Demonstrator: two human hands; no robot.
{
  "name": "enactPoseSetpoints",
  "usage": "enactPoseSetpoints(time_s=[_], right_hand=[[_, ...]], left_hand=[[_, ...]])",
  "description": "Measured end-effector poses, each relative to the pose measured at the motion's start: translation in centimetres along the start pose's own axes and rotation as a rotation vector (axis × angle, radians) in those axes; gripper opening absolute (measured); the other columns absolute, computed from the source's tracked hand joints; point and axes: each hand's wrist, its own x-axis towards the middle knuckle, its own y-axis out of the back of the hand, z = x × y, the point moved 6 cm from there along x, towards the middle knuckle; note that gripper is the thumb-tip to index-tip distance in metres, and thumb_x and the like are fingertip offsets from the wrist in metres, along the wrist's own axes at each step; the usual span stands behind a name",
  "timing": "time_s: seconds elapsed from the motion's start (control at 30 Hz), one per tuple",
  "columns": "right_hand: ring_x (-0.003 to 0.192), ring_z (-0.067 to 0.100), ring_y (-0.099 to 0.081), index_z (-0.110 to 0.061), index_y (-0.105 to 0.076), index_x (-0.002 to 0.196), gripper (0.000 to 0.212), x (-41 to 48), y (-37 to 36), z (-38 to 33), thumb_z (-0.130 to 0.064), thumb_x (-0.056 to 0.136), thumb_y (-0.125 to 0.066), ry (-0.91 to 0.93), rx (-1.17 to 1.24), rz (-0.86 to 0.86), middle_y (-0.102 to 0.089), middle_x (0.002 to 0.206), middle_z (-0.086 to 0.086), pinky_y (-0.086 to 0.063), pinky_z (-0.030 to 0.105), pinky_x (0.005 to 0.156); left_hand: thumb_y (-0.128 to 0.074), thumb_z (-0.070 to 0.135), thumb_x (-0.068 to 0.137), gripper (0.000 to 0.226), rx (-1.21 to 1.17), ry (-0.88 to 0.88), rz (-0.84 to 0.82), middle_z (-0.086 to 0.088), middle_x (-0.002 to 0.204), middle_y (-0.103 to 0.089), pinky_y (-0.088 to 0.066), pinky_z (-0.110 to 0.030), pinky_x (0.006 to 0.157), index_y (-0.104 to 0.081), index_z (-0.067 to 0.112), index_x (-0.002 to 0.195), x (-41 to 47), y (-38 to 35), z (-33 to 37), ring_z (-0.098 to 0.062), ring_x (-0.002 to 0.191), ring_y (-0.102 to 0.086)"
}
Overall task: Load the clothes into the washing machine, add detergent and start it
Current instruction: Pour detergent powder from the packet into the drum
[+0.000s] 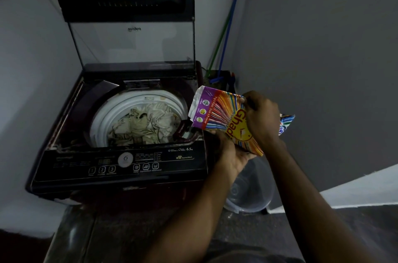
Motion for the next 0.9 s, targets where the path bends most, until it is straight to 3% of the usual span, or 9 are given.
enactPoseSetpoints(time_s=[0.13, 0.3, 0.47, 0.57, 0.9], right_hand=[[0.078, 0.027, -0.063, -0.018, -0.068, 0.091, 0.016, 0.3, -0.1, -0.4, -0.011, 0.089, -0.054, 0.001, -0.029, 0.024, -0.071, 0.087, 0.007, -0.049, 0.038, 0.061], [0.072, 0.03, -0.061, -0.018, -0.067, 0.086, 0.019, 0.6, -0.5, -1.1, -0.008, 0.083, -0.051, 0.018, -0.097, 0.007, -0.07, 0.08, 0.007, -0.049, 0.041, 0.057], [0.072, 0.033, -0.06, -0.015, -0.065, 0.081, 0.015, 0.7, -0.5, -1.6, -0.007, 0.079, -0.053, 0.039, -0.137, -0.008, -0.069, 0.078, 0.007, -0.044, 0.035, 0.059], [0.073, 0.031, -0.06, -0.015, -0.066, 0.083, 0.017, 0.8, -0.6, -1.8, -0.005, 0.078, -0.052, 0.046, -0.153, -0.021, -0.069, 0.08, 0.007, -0.046, 0.037, 0.059], [0.073, 0.03, -0.058, -0.01, -0.063, 0.082, 0.019, 0.6, -0.9, -2.1, -0.002, 0.077, -0.048, 0.074, -0.136, -0.026, -0.067, 0.08, 0.009, -0.047, 0.04, 0.062]], left_hand=[[-0.037, 0.082, 0.074, 0.087, -0.006, 0.003, -0.037, -0.015, 0.133, -0.06, -0.055, -0.057, 0.081, -0.052, 0.023, 0.137, 0.0, -0.1, 0.0, -0.037, 0.118, -0.06], [-0.034, 0.074, 0.088, 0.074, 0.012, 0.031, -0.023, -0.016, 0.142, -0.052, -0.045, -0.064, 0.093, -0.049, 0.024, 0.14, -0.1, -0.3, -0.1, -0.04, 0.128, -0.05], [-0.043, 0.068, 0.089, 0.067, 0.004, 0.025, -0.039, -0.017, 0.139, -0.055, -0.052, -0.059, 0.084, -0.049, 0.024, 0.14, -0.4, -0.3, -0.1, -0.039, 0.124, -0.054], [-0.051, 0.068, 0.081, 0.075, -0.002, 0.021, -0.069, -0.018, 0.139, -0.054, -0.055, -0.056, 0.079, -0.047, 0.023, 0.141, -0.6, -0.4, -0.3, -0.039, 0.124, -0.054], [-0.047, 0.066, 0.087, 0.069, -0.009, 0.023, -0.041, -0.018, 0.138, -0.055, -0.057, -0.053, 0.068, -0.048, 0.021, 0.14, -0.4, 0.0, 0.0, -0.039, 0.124, -0.054]])
